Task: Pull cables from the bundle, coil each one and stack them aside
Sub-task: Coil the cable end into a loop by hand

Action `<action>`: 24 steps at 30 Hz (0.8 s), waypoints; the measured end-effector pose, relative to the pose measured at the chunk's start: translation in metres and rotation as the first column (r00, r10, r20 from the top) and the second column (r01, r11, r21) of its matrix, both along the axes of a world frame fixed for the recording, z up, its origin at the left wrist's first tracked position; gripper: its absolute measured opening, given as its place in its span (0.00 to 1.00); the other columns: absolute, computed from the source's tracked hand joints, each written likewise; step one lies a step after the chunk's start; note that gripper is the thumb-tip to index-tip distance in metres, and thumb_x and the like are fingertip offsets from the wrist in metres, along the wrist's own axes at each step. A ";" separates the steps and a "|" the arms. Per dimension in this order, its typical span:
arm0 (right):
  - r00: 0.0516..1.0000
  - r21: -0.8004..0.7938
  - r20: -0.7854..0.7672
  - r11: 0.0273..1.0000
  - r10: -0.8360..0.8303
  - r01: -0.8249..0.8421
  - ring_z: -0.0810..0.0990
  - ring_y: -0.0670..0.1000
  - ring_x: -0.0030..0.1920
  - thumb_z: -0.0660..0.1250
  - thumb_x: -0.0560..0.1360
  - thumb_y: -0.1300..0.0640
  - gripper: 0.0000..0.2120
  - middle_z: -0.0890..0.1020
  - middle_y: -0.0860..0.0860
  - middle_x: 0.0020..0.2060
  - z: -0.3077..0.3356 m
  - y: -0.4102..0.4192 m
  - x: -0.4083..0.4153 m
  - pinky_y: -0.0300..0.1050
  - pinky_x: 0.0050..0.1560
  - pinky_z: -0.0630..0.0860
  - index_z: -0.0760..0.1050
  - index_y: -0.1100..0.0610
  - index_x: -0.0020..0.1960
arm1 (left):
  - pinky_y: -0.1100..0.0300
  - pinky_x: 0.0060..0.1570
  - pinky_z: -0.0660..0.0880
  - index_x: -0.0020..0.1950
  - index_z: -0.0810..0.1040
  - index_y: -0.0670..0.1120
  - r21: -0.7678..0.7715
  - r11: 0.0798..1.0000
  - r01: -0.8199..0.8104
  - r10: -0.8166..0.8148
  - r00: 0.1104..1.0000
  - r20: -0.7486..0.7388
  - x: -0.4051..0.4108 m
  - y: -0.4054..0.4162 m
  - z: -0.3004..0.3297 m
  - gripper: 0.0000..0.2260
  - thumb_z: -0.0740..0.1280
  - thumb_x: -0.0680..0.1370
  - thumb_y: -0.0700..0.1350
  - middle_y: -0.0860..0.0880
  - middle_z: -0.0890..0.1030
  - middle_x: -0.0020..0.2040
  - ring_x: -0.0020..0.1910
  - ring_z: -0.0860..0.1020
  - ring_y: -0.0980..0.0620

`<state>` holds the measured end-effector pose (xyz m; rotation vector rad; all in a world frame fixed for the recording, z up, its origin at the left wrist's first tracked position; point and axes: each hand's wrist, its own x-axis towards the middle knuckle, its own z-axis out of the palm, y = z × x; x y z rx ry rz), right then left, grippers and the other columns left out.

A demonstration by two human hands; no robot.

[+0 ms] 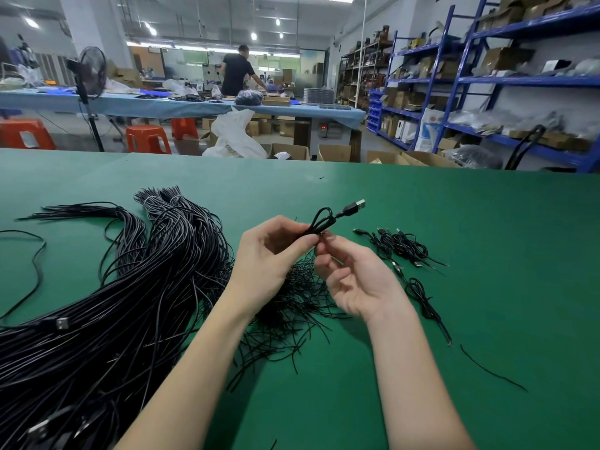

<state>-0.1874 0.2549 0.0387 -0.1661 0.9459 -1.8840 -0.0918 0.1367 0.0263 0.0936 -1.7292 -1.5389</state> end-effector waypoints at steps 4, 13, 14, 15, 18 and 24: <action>1.000 -0.095 -0.006 0.995 0.002 -0.003 0.78 0.43 0.31 0.75 0.67 0.61 0.05 0.81 0.51 0.36 -0.005 -0.003 0.004 0.28 0.20 0.68 0.85 0.60 0.42 | 0.67 0.47 0.77 0.45 0.84 0.46 0.049 0.998 -0.025 0.026 0.999 -0.035 -0.002 0.001 0.001 0.07 0.75 0.74 0.35 0.49 0.87 0.43 0.45 0.85 0.55; 0.825 -0.048 -0.544 0.987 -0.154 0.152 0.79 0.43 0.34 0.75 0.72 0.61 0.03 0.84 0.49 0.36 -0.001 0.002 0.000 0.33 0.29 0.74 0.82 0.58 0.45 | 0.67 0.47 0.77 0.44 0.85 0.47 0.132 0.991 -0.036 0.042 0.998 -0.043 -0.002 0.003 0.001 0.05 0.76 0.73 0.37 0.48 0.87 0.43 0.44 0.84 0.56; 0.786 -0.058 -0.596 0.985 -0.163 0.161 0.79 0.43 0.34 0.75 0.72 0.61 0.03 0.84 0.49 0.36 -0.001 0.003 -0.001 0.34 0.30 0.74 0.83 0.58 0.45 | 0.68 0.47 0.77 0.43 0.85 0.48 0.130 0.991 -0.032 0.037 0.999 -0.039 -0.002 0.003 0.001 0.05 0.76 0.73 0.37 0.49 0.87 0.42 0.43 0.84 0.56; 0.758 -0.065 -0.631 0.985 -0.166 0.161 0.79 0.44 0.34 0.75 0.71 0.60 0.04 0.84 0.49 0.36 0.000 0.004 -0.002 0.34 0.30 0.74 0.83 0.58 0.44 | 0.68 0.46 0.77 0.43 0.85 0.48 0.130 0.991 -0.028 0.032 0.999 -0.034 -0.001 0.003 0.002 0.05 0.76 0.73 0.37 0.49 0.87 0.42 0.43 0.83 0.57; 0.756 -0.043 -0.644 0.992 -0.119 0.120 0.80 0.45 0.34 0.77 0.66 0.56 0.07 0.84 0.51 0.37 0.000 0.008 -0.004 0.35 0.31 0.75 0.85 0.57 0.42 | 0.69 0.46 0.76 0.43 0.85 0.47 0.133 0.991 -0.017 0.019 1.000 -0.012 0.001 0.003 0.002 0.05 0.76 0.72 0.38 0.51 0.87 0.41 0.42 0.83 0.59; 0.818 -0.002 -0.575 0.999 -0.028 0.033 0.82 0.45 0.35 0.76 0.67 0.55 0.04 0.85 0.51 0.38 -0.002 0.010 -0.008 0.34 0.31 0.76 0.87 0.54 0.41 | 0.68 0.47 0.76 0.42 0.85 0.49 0.157 0.988 0.009 -0.006 1.000 -0.020 -0.001 0.008 0.004 0.03 0.77 0.69 0.43 0.51 0.87 0.42 0.43 0.83 0.58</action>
